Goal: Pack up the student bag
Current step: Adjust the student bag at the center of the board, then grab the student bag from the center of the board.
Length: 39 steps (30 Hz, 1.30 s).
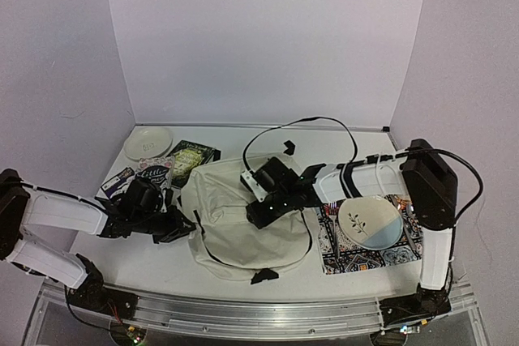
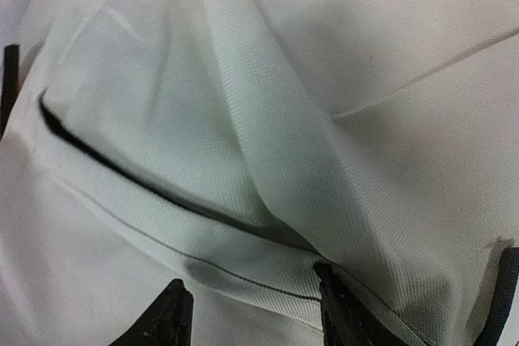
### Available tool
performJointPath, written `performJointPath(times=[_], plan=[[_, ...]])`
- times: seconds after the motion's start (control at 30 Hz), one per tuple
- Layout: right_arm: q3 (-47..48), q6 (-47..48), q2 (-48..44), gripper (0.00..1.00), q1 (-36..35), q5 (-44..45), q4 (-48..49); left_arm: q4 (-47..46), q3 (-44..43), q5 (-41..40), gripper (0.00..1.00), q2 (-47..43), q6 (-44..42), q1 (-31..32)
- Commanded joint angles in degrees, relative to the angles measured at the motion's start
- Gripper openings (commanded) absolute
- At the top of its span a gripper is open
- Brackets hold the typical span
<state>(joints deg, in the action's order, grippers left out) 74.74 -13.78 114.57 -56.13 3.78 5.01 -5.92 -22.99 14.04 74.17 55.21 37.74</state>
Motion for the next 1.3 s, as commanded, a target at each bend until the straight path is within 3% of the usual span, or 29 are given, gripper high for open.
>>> performJointPath(times=[0.0, 0.1, 0.23, 0.4, 0.57, 0.93, 1.03, 1.27], plan=[[6.09, 1.50, 2.23, 0.54, 2.57, 4.78, -2.11, -4.02, 0.22, 1.31, 0.21, -1.85, 0.43, 3.06], [8.20, 2.18, 1.72, 0.54, 2.70, 3.06, -2.08, -3.82, 0.59, 0.35, 0.23, -3.51, 0.76, 3.83], [7.46, 2.25, -0.67, 0.56, 1.76, -1.80, -2.11, -1.36, 1.90, -5.96, 0.32, -7.64, 2.71, 3.37], [4.54, 1.18, -3.90, 0.60, 0.16, -5.44, -2.11, -0.43, 2.38, -8.71, 0.41, -8.84, 4.56, -0.62], [4.81, 0.05, -5.00, 0.61, -1.68, -7.85, -1.63, -3.92, 0.21, -5.66, 0.42, -3.34, 2.81, -3.97], [12.21, -2.01, 1.51, 0.61, -4.23, -12.14, -0.79, -11.62, -4.54, 0.45, 0.43, 8.33, 1.41, -3.90], [14.65, -2.16, 4.05, 0.61, -4.48, -12.66, -0.79, -14.48, -4.16, 2.22, 0.35, 10.37, 2.08, -3.81], [19.30, -3.00, 8.98, 0.61, -4.61, -13.80, -0.79, -16.82, -3.90, 3.54, 0.00, 8.13, 2.89, -2.96]])
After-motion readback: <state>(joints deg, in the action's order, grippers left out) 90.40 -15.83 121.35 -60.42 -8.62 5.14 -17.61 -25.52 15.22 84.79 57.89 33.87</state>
